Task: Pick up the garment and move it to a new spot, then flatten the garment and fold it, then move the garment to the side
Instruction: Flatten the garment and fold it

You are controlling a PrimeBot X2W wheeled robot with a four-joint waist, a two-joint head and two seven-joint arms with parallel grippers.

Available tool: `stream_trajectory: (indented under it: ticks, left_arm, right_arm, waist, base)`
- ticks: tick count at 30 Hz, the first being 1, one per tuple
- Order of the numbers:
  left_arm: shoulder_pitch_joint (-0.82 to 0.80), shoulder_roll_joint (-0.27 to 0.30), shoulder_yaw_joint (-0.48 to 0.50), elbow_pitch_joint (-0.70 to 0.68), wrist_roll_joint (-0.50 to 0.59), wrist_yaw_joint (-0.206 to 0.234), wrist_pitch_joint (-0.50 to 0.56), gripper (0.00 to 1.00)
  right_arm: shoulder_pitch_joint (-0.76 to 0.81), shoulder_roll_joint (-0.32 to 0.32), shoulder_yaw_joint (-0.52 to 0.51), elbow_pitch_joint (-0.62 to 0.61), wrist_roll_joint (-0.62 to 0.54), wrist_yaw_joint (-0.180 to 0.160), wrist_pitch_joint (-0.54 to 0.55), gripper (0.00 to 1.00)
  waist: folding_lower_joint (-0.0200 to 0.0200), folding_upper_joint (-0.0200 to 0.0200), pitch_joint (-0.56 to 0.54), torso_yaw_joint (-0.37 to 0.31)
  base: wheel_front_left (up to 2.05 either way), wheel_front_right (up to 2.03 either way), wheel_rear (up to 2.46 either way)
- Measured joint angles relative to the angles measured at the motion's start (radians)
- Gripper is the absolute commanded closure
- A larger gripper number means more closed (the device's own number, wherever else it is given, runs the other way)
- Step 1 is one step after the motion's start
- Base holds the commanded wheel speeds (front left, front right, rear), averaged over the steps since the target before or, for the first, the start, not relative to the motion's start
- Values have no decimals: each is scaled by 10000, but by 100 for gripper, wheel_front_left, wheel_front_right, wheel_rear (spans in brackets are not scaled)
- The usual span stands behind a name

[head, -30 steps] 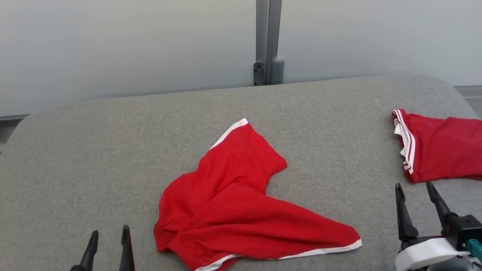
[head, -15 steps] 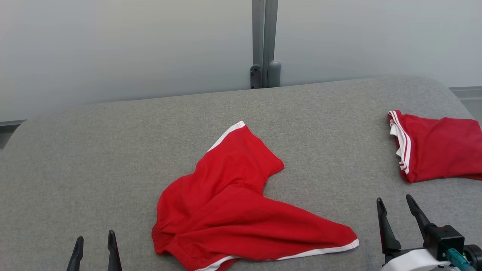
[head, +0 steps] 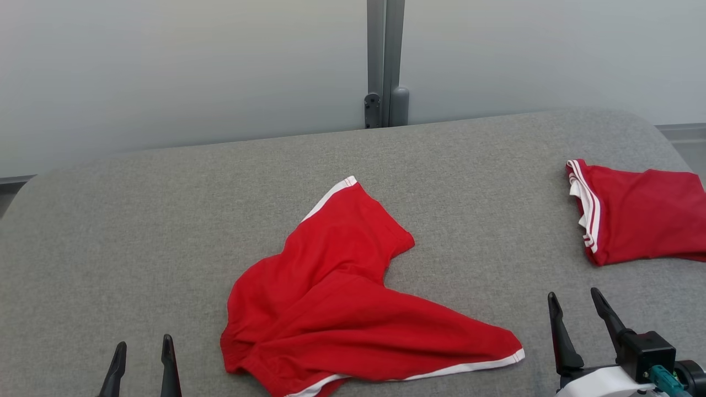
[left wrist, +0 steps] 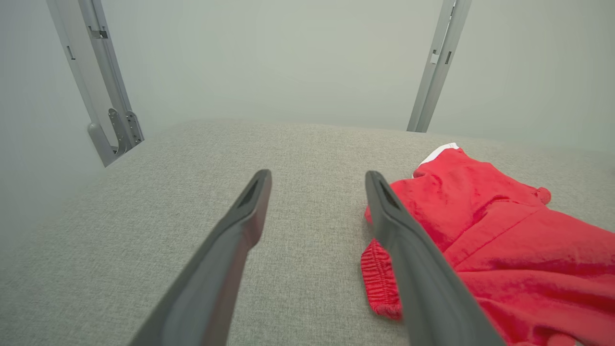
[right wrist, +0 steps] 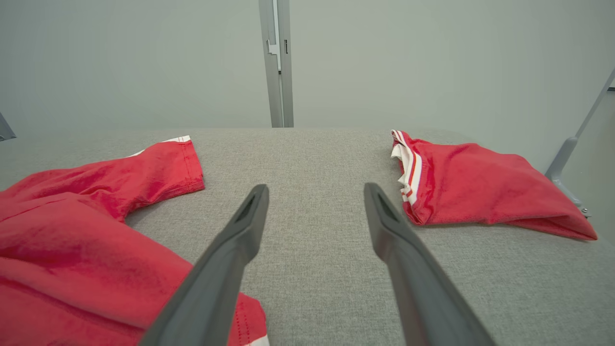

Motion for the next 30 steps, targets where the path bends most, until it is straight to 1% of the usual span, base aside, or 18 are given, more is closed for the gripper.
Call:
stream_trajectory:
  ticks: [5, 8, 9, 11, 14, 16, 18, 20, 22, 30]
  left_arm:
    - [-18, -2, -259, -199, -128, -75, 0, 0]
    - [113, 4, -861, -56, -593, -109, -4, 0]
    - [266, 50, -1244, 104, -732, -115, 56, 0]
    - [559, 341, -2096, 128, -984, -150, 612, 0]
    - [797, 892, -2972, -186, -1797, -148, 1858, 0]
    - [908, 1122, -3262, -431, -2098, -148, 2472, 0]
    - [940, 1110, -3342, -621, -2545, -148, 2865, 0]
    - [923, 1139, -3603, -692, -2654, -148, 3275, 0]
    - [880, 1141, -3810, -723, -2849, -148, 3519, 0]
    - [112, 947, -4105, -639, -2863, -144, 3776, 0]
  right_arm:
    - [-24, -71, 318, -15, 251, 0, 0, 0]
    - [-16, -612, 997, 194, 483, 6, 27, 0]
    - [-4, -897, 1285, 303, 623, 4, 286, 0]
    - [36, -1480, 1906, 297, 871, 8, 855, 0]
    - [56, -2222, 2656, 96, 1411, 8, 1975, 0]
    - [57, -2487, 2926, -4, 1883, 2, 2571, 0]
    - [40, -2748, 3273, -8, 2071, 6, 3045, 0]
    - [-95, -2867, 3574, 50, 2393, 6, 3475, 0]
    - [-393, -2945, 3779, 111, 2483, 6, 3662, 0]
    - [-1251, -2897, 4238, 564, 2638, 6, 3756, 0]
  waist:
    - [0, 0, 57, -51]
    - [0, 0, 70, -105]
    - [0, 0, 75, -126]
    - [0, 0, 107, -172]
    - [0, 0, 234, -211]
    - [0, 0, 343, -221]
    - [0, 0, 474, -219]
    - [0, 0, 644, -213]
    - [0, 0, 815, -202]
    - [0, 0, 1512, -59]
  base:
    - [0, 0, 0]
    - [0, 0, 0]
    - [0, 0, 0]
    - [0, 0, 0]
    - [0, 0, 0]
    - [0, 0, 0]
    - [0, 0, 0]
    - [0, 0, 0]
    - [0, 0, 0]
    - [0, 0, 0]
